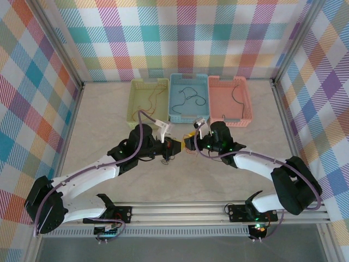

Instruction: Untangle the cables

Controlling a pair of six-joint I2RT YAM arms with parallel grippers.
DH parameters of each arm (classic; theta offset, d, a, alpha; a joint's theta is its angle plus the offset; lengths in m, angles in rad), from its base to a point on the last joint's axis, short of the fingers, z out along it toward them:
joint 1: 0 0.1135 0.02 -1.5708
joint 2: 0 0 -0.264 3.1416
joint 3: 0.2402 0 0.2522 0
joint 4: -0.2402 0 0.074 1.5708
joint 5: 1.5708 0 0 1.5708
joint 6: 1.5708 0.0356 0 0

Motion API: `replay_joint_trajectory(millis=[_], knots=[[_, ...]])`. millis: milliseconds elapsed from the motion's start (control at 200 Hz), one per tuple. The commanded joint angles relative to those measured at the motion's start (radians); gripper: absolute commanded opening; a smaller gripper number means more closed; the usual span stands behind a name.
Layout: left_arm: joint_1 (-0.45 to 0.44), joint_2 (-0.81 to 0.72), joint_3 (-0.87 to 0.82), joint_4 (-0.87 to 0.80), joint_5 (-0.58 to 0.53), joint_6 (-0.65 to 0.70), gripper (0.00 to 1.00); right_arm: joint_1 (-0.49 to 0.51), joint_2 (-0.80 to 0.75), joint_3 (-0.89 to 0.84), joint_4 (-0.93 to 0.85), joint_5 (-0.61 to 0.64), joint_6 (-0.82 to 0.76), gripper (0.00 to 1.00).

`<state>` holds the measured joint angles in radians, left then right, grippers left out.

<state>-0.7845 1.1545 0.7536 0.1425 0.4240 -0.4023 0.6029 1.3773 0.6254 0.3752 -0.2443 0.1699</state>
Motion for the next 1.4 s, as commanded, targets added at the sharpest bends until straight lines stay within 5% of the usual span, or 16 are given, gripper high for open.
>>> replay_joint_trajectory(millis=[0,215,695,1165,1395], knots=[[-0.013,-0.037,0.002,0.046,-0.017,0.018,0.00,0.006,0.018,0.034,-0.051,0.102,0.017,0.46],[-0.013,-0.085,-0.028,0.063,-0.060,0.015,0.00,-0.001,0.046,0.070,-0.158,0.309,0.062,0.38],[-0.014,-0.185,-0.068,0.042,-0.196,0.019,0.00,-0.060,0.066,0.092,-0.276,0.484,0.167,0.30],[-0.012,-0.267,-0.087,-0.036,-0.407,0.027,0.00,-0.113,0.039,0.062,-0.290,0.530,0.227,0.21],[-0.012,-0.257,-0.087,-0.019,-0.374,0.023,0.00,-0.124,0.024,0.045,-0.244,0.444,0.211,0.20]])
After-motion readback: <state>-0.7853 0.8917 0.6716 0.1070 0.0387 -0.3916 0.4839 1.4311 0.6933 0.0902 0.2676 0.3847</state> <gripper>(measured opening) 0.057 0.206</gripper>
